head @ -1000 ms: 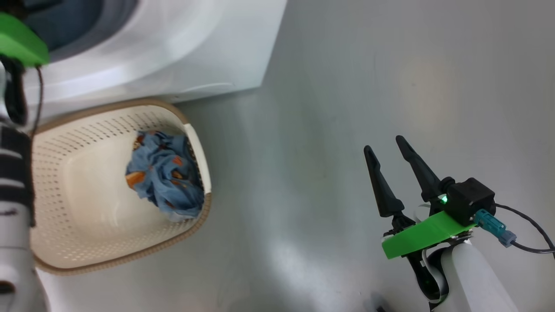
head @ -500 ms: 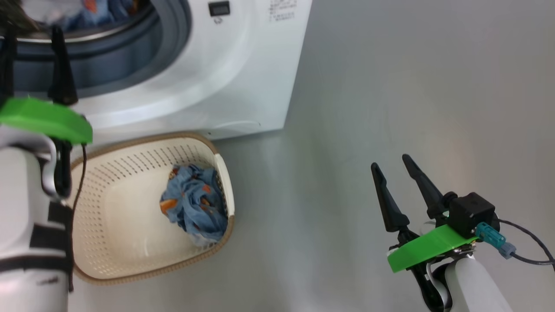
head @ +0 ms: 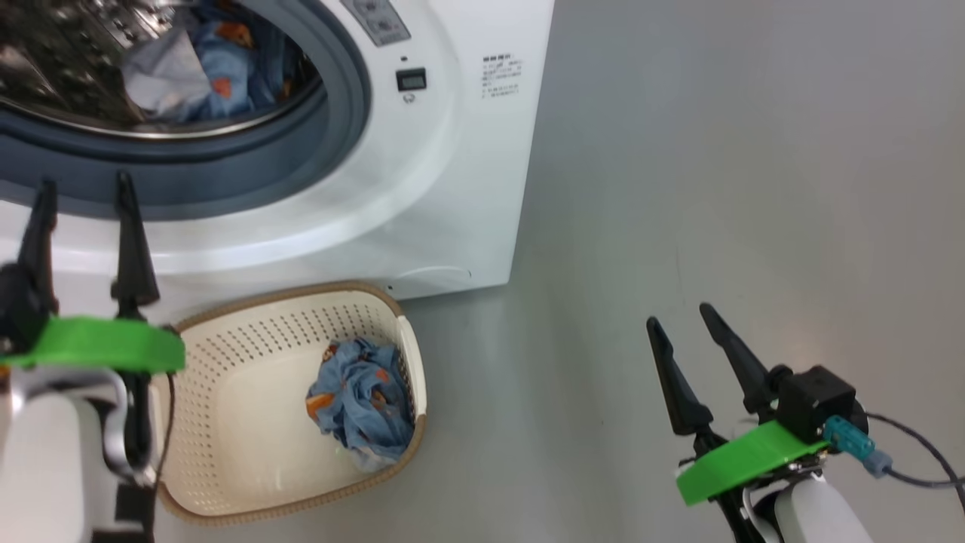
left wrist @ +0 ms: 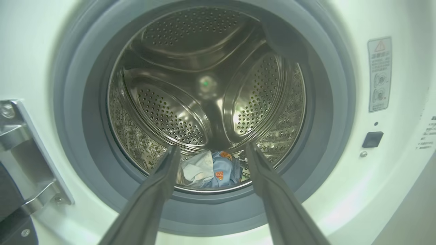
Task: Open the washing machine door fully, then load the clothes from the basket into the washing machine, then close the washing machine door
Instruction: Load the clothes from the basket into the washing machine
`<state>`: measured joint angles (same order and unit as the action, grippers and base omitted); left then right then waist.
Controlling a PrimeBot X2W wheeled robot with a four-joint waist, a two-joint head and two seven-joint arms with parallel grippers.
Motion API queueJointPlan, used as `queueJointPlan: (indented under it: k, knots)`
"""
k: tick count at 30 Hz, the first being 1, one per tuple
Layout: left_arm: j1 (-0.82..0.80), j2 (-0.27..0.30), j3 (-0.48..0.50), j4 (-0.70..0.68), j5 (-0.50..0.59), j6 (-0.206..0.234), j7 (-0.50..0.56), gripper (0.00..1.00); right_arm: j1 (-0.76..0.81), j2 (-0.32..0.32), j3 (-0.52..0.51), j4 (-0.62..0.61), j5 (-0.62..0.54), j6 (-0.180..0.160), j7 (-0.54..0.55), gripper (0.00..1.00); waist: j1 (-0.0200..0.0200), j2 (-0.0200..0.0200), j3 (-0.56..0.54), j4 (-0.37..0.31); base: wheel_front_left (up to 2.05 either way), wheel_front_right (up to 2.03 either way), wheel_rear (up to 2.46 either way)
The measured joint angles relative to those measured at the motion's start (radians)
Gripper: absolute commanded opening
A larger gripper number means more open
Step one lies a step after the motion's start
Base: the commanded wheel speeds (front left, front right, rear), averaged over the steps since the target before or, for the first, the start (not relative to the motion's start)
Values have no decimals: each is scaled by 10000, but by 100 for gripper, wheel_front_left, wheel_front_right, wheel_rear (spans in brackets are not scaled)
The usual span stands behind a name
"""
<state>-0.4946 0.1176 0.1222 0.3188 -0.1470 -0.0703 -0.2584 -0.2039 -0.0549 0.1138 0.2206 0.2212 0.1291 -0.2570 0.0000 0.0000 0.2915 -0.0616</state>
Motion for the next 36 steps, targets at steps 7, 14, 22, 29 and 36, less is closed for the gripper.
queueJointPlan:
  k: [7,14,22,29,36]
  knots:
    - [1722,-263,219,-1220,115,54,0,100,463,4,-63,-2,-288,0,0,100,0,0,-660,166,0,0,0]
    - [3312,-510,376,-2017,199,221,0,100,679,2,-81,-42,-393,0,2,100,0,0,-1181,310,0,0,0]
    - [4985,-708,385,-2811,163,441,2,100,1063,-10,-79,-121,-441,0,0,100,0,0,-1695,369,0,0,0]
    - [6279,-731,140,-3388,58,671,2,100,1156,-92,-178,-261,-439,0,2,100,0,0,-1868,381,0,0,0]
    - [6654,-731,-286,-3639,-107,1041,2,100,1228,-111,-257,-339,-439,0,2,100,0,0,-1864,461,0,0,0]
